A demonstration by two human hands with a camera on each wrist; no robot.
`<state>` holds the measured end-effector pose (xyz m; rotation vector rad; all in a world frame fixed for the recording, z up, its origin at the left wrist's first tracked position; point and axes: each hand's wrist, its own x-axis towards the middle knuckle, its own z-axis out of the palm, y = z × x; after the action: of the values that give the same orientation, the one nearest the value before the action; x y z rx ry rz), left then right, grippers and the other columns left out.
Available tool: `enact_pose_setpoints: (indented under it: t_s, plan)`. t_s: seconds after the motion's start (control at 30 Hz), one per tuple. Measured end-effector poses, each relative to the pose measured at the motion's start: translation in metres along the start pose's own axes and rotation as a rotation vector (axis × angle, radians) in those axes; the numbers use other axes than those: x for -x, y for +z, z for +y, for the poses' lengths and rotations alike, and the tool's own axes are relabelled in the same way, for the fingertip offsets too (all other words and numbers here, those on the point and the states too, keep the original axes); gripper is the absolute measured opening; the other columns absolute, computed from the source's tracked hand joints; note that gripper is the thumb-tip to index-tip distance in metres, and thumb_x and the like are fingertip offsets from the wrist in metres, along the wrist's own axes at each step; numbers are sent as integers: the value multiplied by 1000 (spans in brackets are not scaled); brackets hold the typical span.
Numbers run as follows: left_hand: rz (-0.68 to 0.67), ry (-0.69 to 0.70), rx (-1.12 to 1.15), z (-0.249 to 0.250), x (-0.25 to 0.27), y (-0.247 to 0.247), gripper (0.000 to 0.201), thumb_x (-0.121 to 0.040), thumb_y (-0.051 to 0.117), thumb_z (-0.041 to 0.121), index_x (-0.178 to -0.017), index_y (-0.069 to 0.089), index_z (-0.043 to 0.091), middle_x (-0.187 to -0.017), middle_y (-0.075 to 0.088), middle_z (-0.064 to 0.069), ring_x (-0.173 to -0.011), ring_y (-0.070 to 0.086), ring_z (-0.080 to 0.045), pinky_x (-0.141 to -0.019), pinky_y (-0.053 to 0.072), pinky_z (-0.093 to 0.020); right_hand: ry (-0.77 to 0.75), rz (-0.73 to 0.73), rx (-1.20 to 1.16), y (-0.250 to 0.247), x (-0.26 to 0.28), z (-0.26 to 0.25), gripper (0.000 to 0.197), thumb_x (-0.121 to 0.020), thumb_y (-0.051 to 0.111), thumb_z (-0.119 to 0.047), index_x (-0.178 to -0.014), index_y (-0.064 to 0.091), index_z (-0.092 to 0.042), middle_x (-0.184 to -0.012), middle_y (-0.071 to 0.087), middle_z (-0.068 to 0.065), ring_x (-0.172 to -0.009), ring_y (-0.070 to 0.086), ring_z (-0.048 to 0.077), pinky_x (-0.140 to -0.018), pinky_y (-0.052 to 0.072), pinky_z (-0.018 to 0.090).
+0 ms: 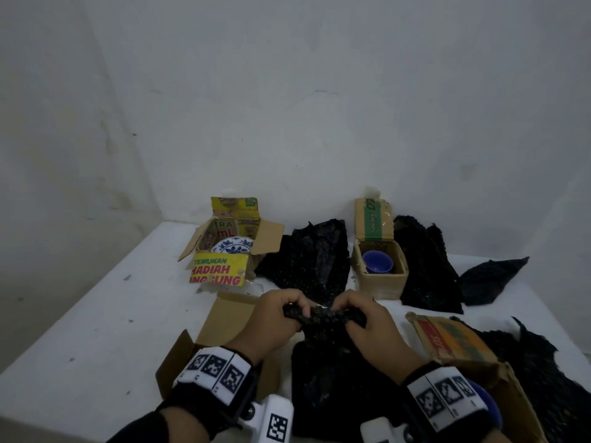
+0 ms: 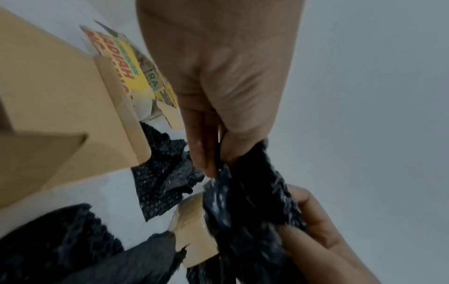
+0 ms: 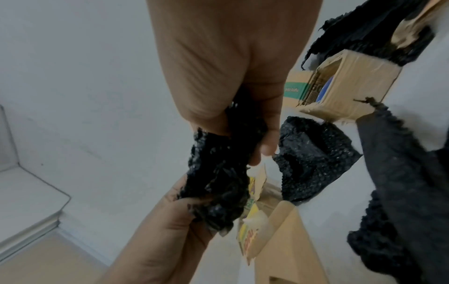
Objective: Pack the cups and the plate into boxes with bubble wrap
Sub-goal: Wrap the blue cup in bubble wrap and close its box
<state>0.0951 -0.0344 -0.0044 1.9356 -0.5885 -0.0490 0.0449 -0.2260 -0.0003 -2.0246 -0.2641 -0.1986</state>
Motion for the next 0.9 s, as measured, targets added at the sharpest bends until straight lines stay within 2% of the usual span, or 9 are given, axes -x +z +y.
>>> enact_pose_setpoints:
  t_s: [0.1, 0.17, 0.23, 0.33, 0.47, 0.57, 0.73, 0.8, 0.9]
  plan:
    - [-45, -34, -25, -3, 7, -28, 52, -68, 62, -15, -60, 69, 36, -83, 73, -3, -83, 69, -15, -81, 56, -35, -4, -22, 47, 16, -5, -14, 50, -71, 47, 18, -76, 59, -29, -87, 63, -5, -85, 58, 3, -73, 44, 11]
    - [-80, -48, -11, -6, 18, -48, 40, -72, 71, -7, -67, 73, 32, -83, 74, 1, -83, 69, -11, -81, 55, -28, -14, -43, 98, 31, -9, -23, 52, -71, 45, 19, -74, 61, -30, -88, 62, -3, -88, 57, 6, -76, 40, 6]
    - [-103, -82, -3, -10, 32, -69, 27, -72, 75, 1, -77, 75, 28, -88, 74, 2, -85, 69, -10, -80, 56, -27, -21, -67, 167, 51, -15, -33, 47, -72, 44, 19, -76, 65, -23, -89, 58, 1, -87, 55, 13, -76, 39, 7]
    - [-93, -183, -15, -24, 56, -98, 20, -76, 75, 13, -89, 74, 27, -98, 71, 6, -90, 66, -4, -80, 53, -19, 7, -100, 256, 92, -26, -45, 33, -78, 45, 12, -89, 69, -8, -93, 49, 1, -88, 49, 16, -79, 40, 16]
    - [-6, -327, 176, -50, 83, -127, 17, -86, 62, 20, -101, 68, 15, -105, 69, 0, -100, 63, -10, -85, 50, -19, 18, -189, 332, 149, -29, -58, 34, -84, 50, -8, -116, 59, -9, -113, 41, -3, -103, 46, 15, -86, 36, 13]
    - [95, -424, 217, -69, 100, -138, 21, -97, 45, 23, -108, 62, 22, -111, 65, 6, -107, 59, -7, -85, 46, -15, 91, -267, 348, 186, -28, -63, 47, -83, 44, -21, -127, 48, -6, -127, 32, 2, -112, 41, 19, -99, 37, 24]
    - [61, -516, 172, -98, 112, -141, 35, -97, 32, 41, -132, 36, 40, -133, 38, 22, -124, 35, -1, -103, 29, -20, 173, -364, 239, 231, -24, -55, 52, -91, 38, -6, -142, 28, -5, -141, 17, 3, -121, 36, 20, -104, 27, 14]
    - [38, -534, 175, -108, 113, -140, 42, -96, 31, 44, -138, 24, 43, -135, 28, 24, -126, 25, 2, -106, 22, -21, 153, -396, 301, 243, -24, -48, 55, -91, 40, -4, -144, 30, -9, -145, 23, 3, -125, 39, 21, -106, 27, 15]
    - [23, -536, 177, -122, 112, -137, 46, -97, 33, 42, -140, 19, 40, -142, 24, 20, -127, 20, 3, -107, 19, -21, 112, -374, 439, 253, -27, -37, 40, -94, 42, -13, -134, 46, -16, -135, 47, 2, -122, 45, 17, -104, 31, 22]
